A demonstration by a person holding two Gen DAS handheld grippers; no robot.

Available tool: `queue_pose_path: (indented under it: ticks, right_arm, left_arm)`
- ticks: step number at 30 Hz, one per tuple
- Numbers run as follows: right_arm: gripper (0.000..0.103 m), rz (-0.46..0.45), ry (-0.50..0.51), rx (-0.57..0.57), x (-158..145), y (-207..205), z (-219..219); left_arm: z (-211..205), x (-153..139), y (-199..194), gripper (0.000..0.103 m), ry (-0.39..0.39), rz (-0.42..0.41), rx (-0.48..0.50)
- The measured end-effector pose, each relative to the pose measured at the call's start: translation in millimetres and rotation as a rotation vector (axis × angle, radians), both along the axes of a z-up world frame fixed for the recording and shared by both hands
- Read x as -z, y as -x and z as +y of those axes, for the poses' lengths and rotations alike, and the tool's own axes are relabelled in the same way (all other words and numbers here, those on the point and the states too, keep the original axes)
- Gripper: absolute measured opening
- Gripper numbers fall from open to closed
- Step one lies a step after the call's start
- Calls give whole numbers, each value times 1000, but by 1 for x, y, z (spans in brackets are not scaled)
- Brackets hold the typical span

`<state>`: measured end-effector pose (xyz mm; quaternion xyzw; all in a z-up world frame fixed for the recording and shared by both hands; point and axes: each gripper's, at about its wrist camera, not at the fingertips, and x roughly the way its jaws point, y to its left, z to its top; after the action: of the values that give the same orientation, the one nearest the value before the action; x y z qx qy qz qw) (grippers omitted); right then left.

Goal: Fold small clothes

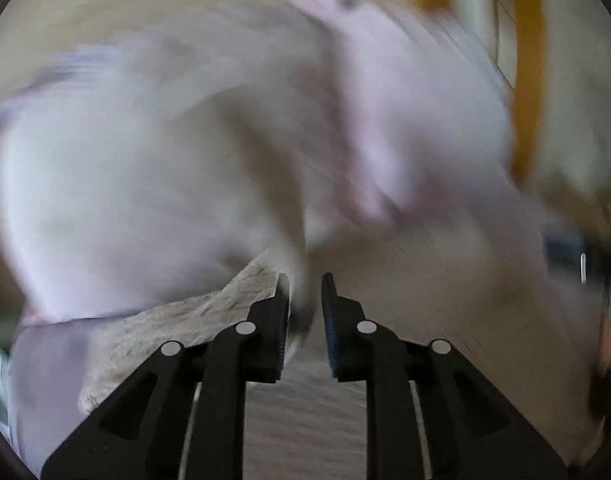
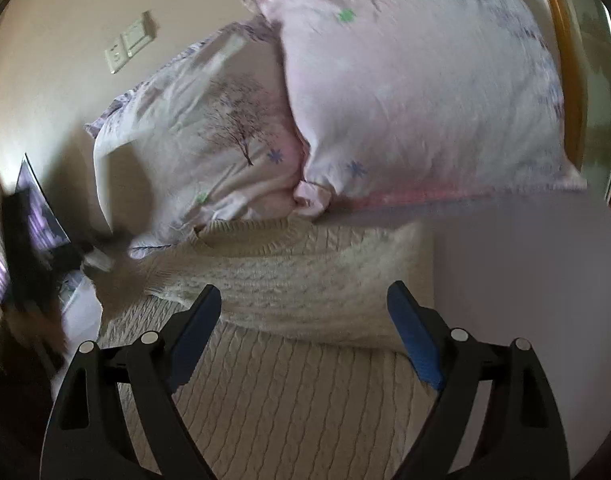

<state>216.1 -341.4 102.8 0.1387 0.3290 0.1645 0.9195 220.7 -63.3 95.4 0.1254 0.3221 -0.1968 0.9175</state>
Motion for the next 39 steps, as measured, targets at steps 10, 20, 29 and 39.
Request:
queue_pose_path:
  ticks: [10,20,29,39]
  right_arm:
    - [60,164,-160,-46,20,-23,-20]
    - [66,300,-53,24,48,43,-48]
    - [66,350,-150,-35,78,130,-56]
    - [20,365,-329,-273,94,177,-29]
  left_arm:
    - [100,15,61,35,122,93,-192]
    - [211,54,163,64,431,317,-334]
    - [200,77,218,65,491,388,-271]
    - [181,92,234,11,556,451,-241]
